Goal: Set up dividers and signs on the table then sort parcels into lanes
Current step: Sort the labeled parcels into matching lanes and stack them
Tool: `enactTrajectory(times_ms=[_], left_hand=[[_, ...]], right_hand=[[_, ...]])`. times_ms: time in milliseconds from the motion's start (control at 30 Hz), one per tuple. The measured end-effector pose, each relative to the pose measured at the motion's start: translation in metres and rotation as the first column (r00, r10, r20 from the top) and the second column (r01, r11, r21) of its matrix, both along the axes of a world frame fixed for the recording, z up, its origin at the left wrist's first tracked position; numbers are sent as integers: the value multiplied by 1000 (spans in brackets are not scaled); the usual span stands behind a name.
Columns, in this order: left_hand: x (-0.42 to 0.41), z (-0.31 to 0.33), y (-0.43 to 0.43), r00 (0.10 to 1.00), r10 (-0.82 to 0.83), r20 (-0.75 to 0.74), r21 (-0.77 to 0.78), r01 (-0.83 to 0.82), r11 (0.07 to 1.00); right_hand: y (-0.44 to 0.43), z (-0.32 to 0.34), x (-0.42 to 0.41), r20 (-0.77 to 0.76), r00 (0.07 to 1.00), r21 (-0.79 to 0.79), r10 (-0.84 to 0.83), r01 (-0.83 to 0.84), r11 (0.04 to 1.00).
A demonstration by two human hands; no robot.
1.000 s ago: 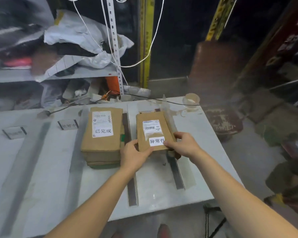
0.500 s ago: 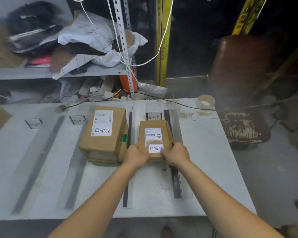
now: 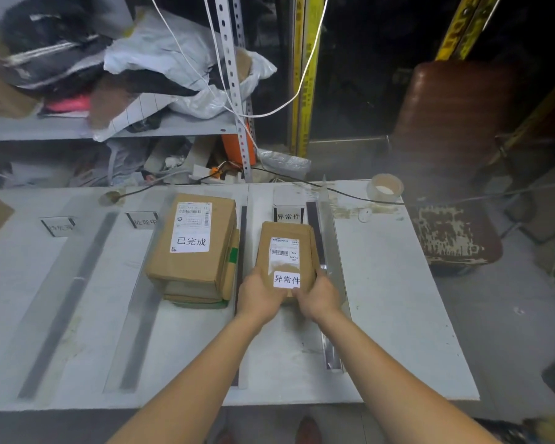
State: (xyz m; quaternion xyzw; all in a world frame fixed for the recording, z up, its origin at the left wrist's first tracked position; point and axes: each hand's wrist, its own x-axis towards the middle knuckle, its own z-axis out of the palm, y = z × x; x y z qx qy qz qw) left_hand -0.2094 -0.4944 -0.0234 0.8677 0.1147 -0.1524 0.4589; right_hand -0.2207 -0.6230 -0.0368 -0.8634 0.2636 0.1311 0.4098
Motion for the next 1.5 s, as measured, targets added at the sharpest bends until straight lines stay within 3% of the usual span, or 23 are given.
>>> enactTrajectory(times_ms=[233, 400, 500, 633, 733, 900, 1033, 1267, 1500], left_hand=[[-3, 33, 33, 985, -68, 159, -53, 78, 996], [0, 87, 90, 959, -37, 282, 71, 18, 997], [4, 120, 147, 923, -48, 381, 245, -50, 968], [-1, 152, 244, 919, -96, 382, 529, -133, 838], [-7, 169, 323, 907, -127, 402, 658, -190, 729], [-25, 200, 466, 879, -230, 417, 806, -241, 541], [-41, 209, 568, 901, -199, 385, 843, -256, 474], [-37, 205, 692, 923, -98, 371, 820, -276, 501], [4, 194, 794, 943, -34, 332, 820, -270, 504]], right_hand=[[2, 38, 12, 164, 985, 114, 62, -81, 990], [30, 91, 36, 280, 920, -42, 276, -275, 960], [76, 123, 49, 366, 824, -187, 433, -390, 902], [160, 154, 56, 379, 675, -368, 633, -518, 772], [232, 167, 54, 362, 585, -497, 725, -537, 682], [348, 188, 51, 253, 535, -651, 806, -522, 551], [434, 202, 52, 223, 519, -675, 825, -529, 515], [558, 210, 71, 205, 450, -672, 869, -581, 459], [662, 192, 124, 267, 433, -586, 861, -636, 502]])
